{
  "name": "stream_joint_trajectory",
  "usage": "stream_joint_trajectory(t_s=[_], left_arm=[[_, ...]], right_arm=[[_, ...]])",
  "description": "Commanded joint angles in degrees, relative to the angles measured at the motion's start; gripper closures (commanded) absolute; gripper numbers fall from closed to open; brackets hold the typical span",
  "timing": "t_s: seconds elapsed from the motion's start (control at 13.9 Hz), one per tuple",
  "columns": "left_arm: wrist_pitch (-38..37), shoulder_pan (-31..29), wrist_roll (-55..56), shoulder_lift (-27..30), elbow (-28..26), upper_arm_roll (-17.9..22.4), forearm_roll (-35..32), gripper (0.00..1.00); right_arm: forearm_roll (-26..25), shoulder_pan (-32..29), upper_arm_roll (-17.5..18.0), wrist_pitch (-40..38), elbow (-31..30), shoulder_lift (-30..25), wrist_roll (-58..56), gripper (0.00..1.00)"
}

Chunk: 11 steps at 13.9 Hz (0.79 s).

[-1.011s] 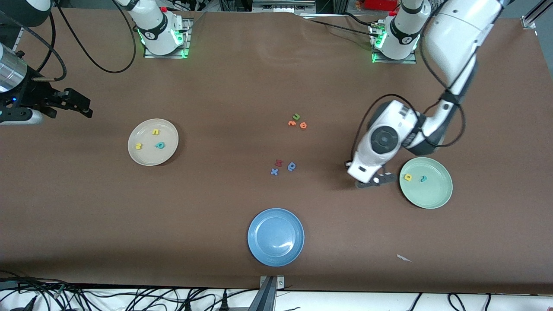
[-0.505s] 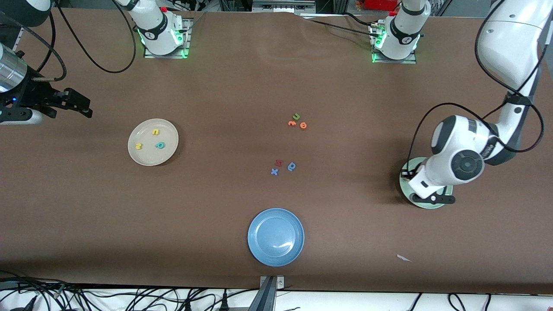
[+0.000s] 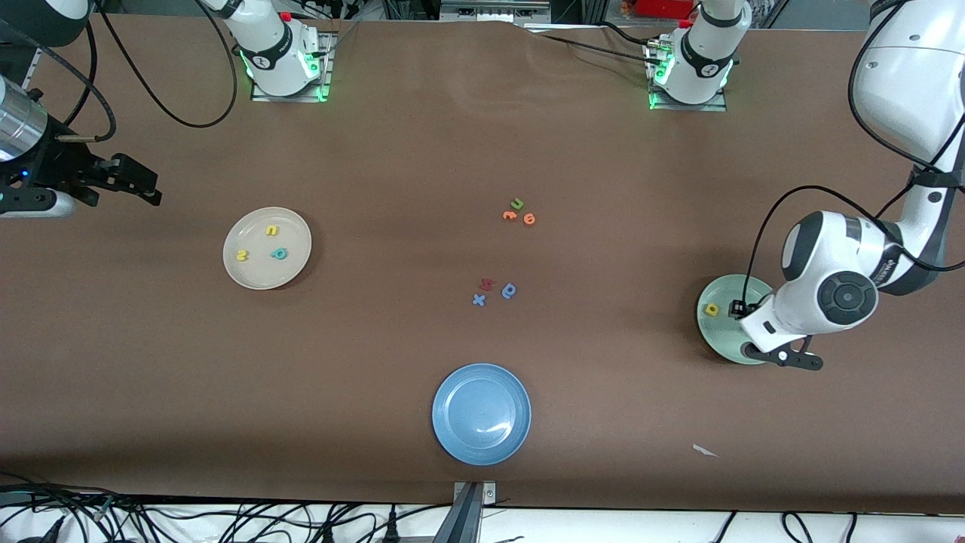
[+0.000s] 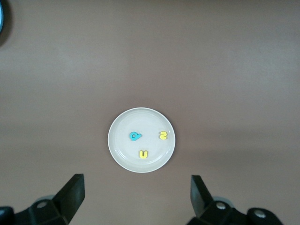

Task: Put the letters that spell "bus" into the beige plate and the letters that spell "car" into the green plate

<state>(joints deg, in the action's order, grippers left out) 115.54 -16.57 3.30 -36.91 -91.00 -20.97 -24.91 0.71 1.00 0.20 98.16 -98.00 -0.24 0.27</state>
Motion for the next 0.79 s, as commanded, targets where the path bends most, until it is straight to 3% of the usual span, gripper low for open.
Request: stream_joint_trajectory(t_s=[0.0, 0.29, 0.36, 0.43, 0.72], left_arm=[[-4.52, -0.12, -0.93, 1.31, 4.41, -0.03, 3.97, 0.0], [-12.87, -0.04, -1.1, 3.85, 7.15, -0.21, 6.98, 0.0], [-13.58, 0.4, -1.54, 7.08, 6.19, 0.31, 8.81, 0.0], [-14.37, 1.27, -1.72, 9.46, 4.7, 2.06, 12.92, 0.0], [-21.56, 12.78, -5.32, 20.89, 1.35, 16.99, 23.48, 0.0]], right_arm=[[-0.8, -0.56, 0.6, -1.04, 0.8, -0.2, 0.52, 0.0], [-0.54, -0.65, 0.51, -1.04, 0.8, -0.11, 0.52, 0.0], [-0.54, -0.65, 0.51, -1.21, 0.71, -0.2, 0.52, 0.0], [-0.54, -0.65, 0.42, -1.13, 0.79, -0.2, 0.52, 0.0], [-0.54, -0.65, 0.42, -0.69, 0.8, -0.02, 0.52, 0.0]])
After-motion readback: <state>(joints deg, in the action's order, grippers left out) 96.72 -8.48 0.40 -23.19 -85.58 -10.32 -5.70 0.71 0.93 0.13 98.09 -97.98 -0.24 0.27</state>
